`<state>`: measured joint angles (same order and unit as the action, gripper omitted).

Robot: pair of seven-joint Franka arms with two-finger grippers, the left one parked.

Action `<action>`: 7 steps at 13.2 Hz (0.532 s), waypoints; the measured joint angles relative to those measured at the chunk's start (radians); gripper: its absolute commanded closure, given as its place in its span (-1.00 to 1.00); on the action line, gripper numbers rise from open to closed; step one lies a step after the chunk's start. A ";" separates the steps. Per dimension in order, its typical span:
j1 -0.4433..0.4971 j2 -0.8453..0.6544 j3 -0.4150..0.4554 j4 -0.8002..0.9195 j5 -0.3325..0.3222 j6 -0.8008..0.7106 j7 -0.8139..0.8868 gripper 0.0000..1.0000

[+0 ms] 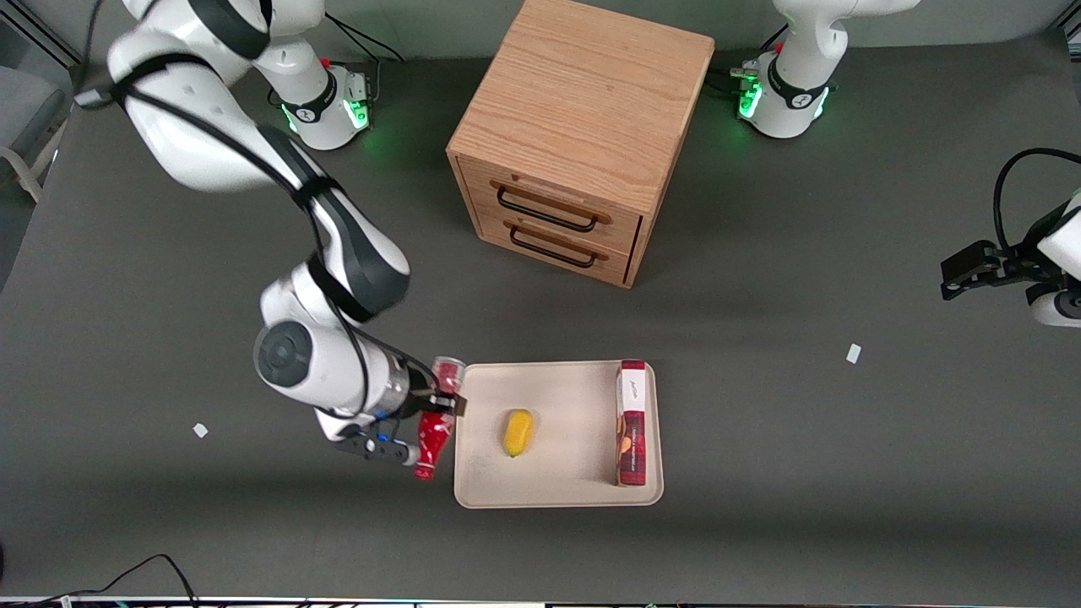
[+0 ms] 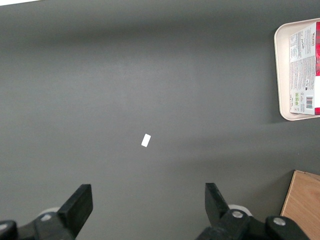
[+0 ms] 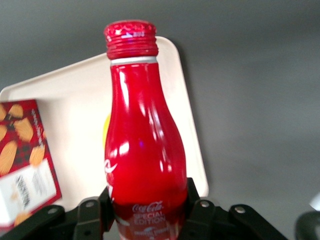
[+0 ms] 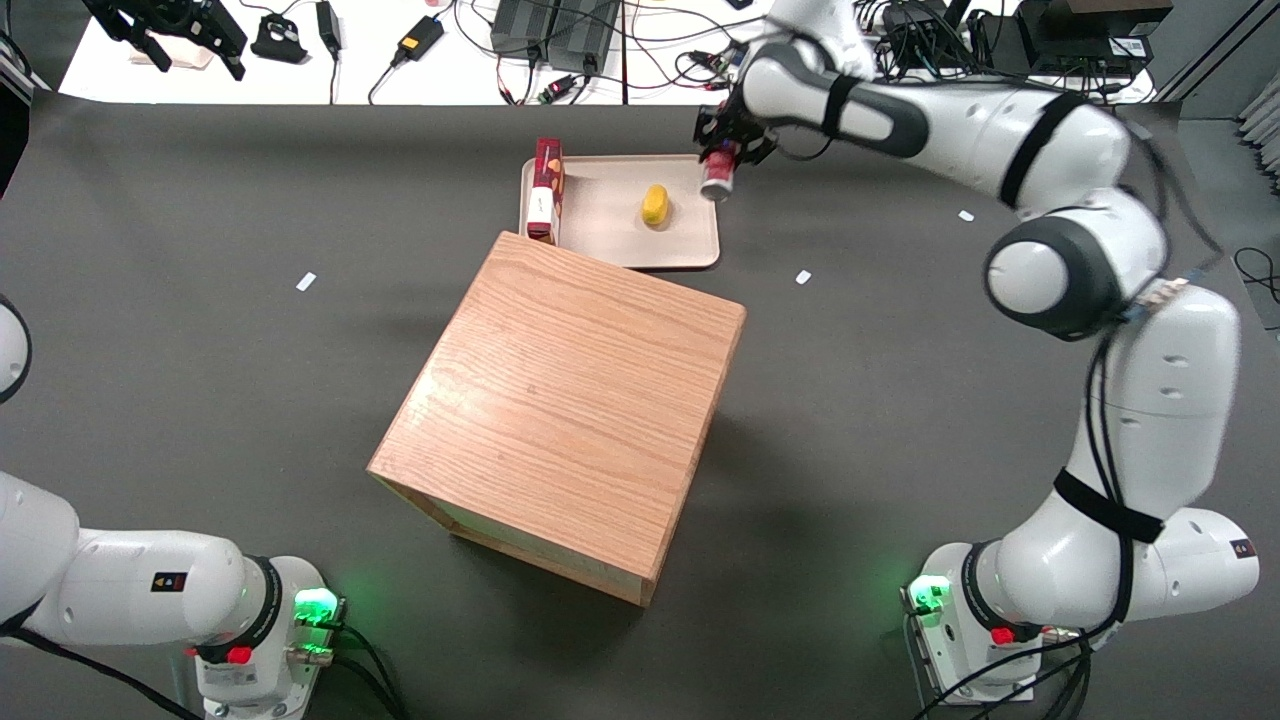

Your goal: Place coke bottle on tray

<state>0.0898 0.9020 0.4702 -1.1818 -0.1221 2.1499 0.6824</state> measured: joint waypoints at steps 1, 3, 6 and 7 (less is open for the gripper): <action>0.006 0.051 0.002 0.015 0.000 0.052 0.004 1.00; 0.016 0.123 0.005 0.028 0.000 0.151 0.010 1.00; 0.026 0.172 0.005 0.036 0.000 0.198 0.015 0.57; 0.028 0.179 0.005 0.037 0.000 0.201 0.016 -0.98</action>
<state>0.1179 1.0807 0.4756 -1.1444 -0.1221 2.3513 0.6981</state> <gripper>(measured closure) 0.449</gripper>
